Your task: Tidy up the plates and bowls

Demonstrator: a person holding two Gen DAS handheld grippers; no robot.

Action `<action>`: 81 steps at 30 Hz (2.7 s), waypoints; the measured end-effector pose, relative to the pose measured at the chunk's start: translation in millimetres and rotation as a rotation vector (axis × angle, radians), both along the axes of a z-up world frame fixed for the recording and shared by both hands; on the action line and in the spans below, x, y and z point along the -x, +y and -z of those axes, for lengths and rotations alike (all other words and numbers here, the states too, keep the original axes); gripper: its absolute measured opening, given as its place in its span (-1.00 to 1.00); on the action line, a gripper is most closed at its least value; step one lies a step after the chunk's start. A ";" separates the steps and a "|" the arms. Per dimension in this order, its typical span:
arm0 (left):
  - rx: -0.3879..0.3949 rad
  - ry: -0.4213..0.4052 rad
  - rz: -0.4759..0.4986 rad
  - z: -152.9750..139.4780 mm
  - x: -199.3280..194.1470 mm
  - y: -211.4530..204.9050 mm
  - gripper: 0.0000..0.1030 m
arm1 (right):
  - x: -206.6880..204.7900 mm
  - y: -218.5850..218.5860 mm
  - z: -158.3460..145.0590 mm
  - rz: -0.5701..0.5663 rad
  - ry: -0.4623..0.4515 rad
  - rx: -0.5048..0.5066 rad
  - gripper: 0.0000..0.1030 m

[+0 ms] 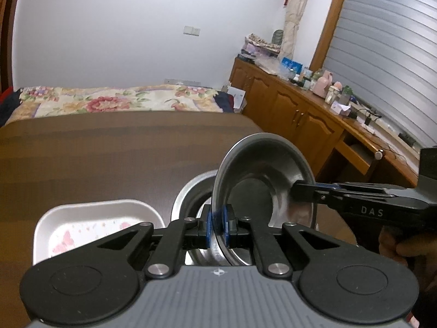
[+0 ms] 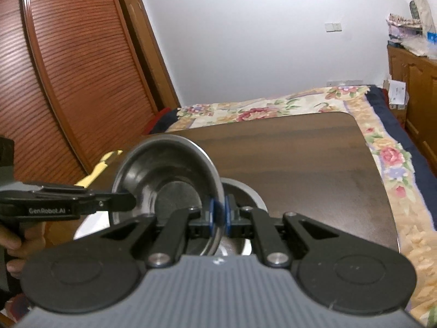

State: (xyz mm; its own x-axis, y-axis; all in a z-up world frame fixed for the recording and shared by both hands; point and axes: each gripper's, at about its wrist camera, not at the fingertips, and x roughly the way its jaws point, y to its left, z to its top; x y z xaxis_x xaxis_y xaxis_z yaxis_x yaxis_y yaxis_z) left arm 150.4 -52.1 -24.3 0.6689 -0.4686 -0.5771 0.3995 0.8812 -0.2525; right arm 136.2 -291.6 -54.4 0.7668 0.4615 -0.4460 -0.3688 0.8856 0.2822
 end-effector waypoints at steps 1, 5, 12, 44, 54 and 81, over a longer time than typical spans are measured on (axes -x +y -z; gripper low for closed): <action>0.001 0.005 -0.002 3.1 -0.6 0.8 -0.83 | -0.8 0.8 2.7 0.007 -0.002 0.006 -0.81; 0.006 0.021 -0.014 12.0 -3.7 0.6 -0.83 | -4.1 -0.8 12.8 0.031 0.000 -0.006 -0.80; -0.024 0.006 -0.031 17.7 -1.3 -3.5 -0.81 | 1.5 4.4 25.8 0.074 -0.042 -0.001 -0.77; -0.099 -0.192 -0.117 1.7 42.9 -2.5 -0.18 | 42.4 -3.2 9.3 0.144 -0.248 0.049 -0.37; -0.120 -0.212 -0.156 19.3 56.5 5.9 0.49 | 53.4 -5.2 15.9 0.158 -0.290 0.079 0.83; -0.132 -0.165 -0.126 42.1 44.4 -11.1 -0.10 | 21.0 -0.9 56.1 0.158 -0.197 0.001 0.77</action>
State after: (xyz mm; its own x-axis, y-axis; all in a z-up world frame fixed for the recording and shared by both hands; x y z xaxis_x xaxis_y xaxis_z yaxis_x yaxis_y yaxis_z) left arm 106.1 -63.2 -66.4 0.8075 -0.3031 -0.5060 0.3102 0.9479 -0.0727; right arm 115.2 -292.4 -110.5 0.9016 0.3284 -0.2815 -0.2732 0.9370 0.2179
